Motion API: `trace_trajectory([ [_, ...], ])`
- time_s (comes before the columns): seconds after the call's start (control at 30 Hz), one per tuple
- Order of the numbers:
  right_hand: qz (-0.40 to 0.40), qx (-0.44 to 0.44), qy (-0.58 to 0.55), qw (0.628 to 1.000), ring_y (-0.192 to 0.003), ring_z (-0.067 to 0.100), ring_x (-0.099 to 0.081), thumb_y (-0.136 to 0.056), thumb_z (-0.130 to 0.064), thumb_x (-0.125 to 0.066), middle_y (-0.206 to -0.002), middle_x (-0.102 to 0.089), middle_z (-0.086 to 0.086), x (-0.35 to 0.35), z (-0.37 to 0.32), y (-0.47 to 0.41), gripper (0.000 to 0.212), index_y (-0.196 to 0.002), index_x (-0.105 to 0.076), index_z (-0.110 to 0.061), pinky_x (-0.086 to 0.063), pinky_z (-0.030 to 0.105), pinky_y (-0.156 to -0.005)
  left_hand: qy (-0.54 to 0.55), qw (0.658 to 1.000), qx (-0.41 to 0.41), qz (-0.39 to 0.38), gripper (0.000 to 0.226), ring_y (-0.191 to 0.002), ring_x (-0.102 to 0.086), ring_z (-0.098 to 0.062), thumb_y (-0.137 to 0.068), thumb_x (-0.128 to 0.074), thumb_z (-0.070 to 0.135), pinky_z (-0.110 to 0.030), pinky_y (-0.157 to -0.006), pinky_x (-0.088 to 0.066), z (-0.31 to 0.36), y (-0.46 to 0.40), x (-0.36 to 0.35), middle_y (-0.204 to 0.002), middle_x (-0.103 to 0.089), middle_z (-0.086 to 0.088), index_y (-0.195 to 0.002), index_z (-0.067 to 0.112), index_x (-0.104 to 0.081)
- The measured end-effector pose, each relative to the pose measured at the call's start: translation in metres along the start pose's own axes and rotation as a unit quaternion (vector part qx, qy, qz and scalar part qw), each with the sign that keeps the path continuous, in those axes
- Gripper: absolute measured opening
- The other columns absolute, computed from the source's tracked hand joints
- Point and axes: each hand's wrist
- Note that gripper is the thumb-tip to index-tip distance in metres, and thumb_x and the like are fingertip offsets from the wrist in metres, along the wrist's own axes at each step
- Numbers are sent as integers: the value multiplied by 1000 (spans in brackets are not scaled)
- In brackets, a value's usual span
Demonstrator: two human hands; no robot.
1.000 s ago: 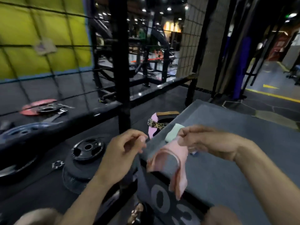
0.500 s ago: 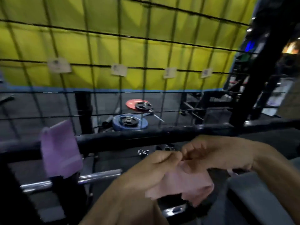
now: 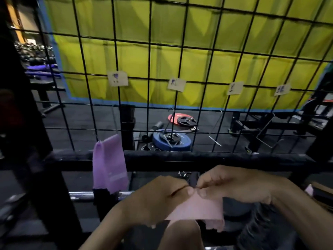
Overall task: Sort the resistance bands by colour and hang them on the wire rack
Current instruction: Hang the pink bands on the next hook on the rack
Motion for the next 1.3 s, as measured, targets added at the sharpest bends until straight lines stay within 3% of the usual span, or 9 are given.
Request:
trace_trajectory([
  [0.1,-8,12,50,999,-72,7,-49,-98,-35,-58,-74,-58,-10,1,-3,-11,21,-82,-68,-26,-35,33,-67,-23,1000,5,7,43,-60,-40,-8,-107,-41,38,-30,-60,-34,-3,3,5,-67,-43,1,-75,9,-44],
  [0.27,23,30,69,997,-76,9,-59,-100,-31,-57,-80,-67,1,4,6,-17,19,-92,-70,-19,-43,37,-72,27,997,39,55,36,-54,-57,-12,-104,-47,40,-34,-51,-48,-11,2,9,-65,-55,2,-74,21,-52],
  [0.43,79,95,26,992,-81,5,-66,-101,-16,-58,-87,-74,2,29,-22,-14,18,-104,-70,-3,-49,20,-76,9,990,-1,139,34,-52,-46,-7,-104,-50,38,-24,-51,-38,1,-9,37,-59,-50,3,-73,25,-58],
  [0.57,184,106,63,975,-91,19,-72,-98,-27,-62,-94,-77,1,58,-51,-31,16,-98,-73,-16,-53,36,-87,-85,961,3,263,35,-49,-49,-3,-100,-55,38,-13,-47,-32,15,-29,73,-54,-55,5,-69,22,-60],
  [0.67,239,121,87,960,-68,20,-63,-99,-28,-62,-75,-67,6,64,-59,-52,19,-93,-70,-11,-49,38,-68,-166,936,16,310,22,-65,-58,4,-100,-57,35,-10,-53,-39,16,-39,88,-67,-61,17,-82,30,-68],
  [0.8,295,133,146,935,-57,9,-49,-99,-25,-61,-62,-53,-8,58,-54,-72,16,-89,-64,-13,-42,37,-60,-220,915,18,339,18,-73,-62,-17,-101,-56,26,-35,-67,-53,3,-45,91,-84,-70,5,-95,21,-72],
  [1.0,368,128,253,885,-77,16,-56,-99,-30,-58,-79,-63,-5,44,-42,-86,13,-91,-61,-22,-44,37,-68,-257,898,26,355,24,-65,-59,-24,-101,-56,27,-37,-58,-44,-11,-51,82,-73,-65,-1,-82,16,-65],
  [1.2,330,126,137,925,-83,17,-64,-99,-22,-60,-84,-69,-2,43,-32,-93,10,-90,-65,-21,-51,41,-78,-240,913,72,322,28,-68,-58,-24,-103,-52,31,-36,-62,-46,-11,-51,81,-77,-64,-2,-84,17,-67],
  [1.3,314,130,37,940,-77,30,-68,-99,-20,-62,-85,-74,13,40,-31,-95,11,-96,-69,-12,-51,41,-73,-229,915,85,321,29,-73,-59,-26,-104,-51,30,-34,-64,-41,-7,-49,82,-78,-64,-3,-85,17,-68],
])
Point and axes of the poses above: each hand's wrist, its own y-axis away from the middle knuckle, its own x-axis out of the back of the hand, z = x × y
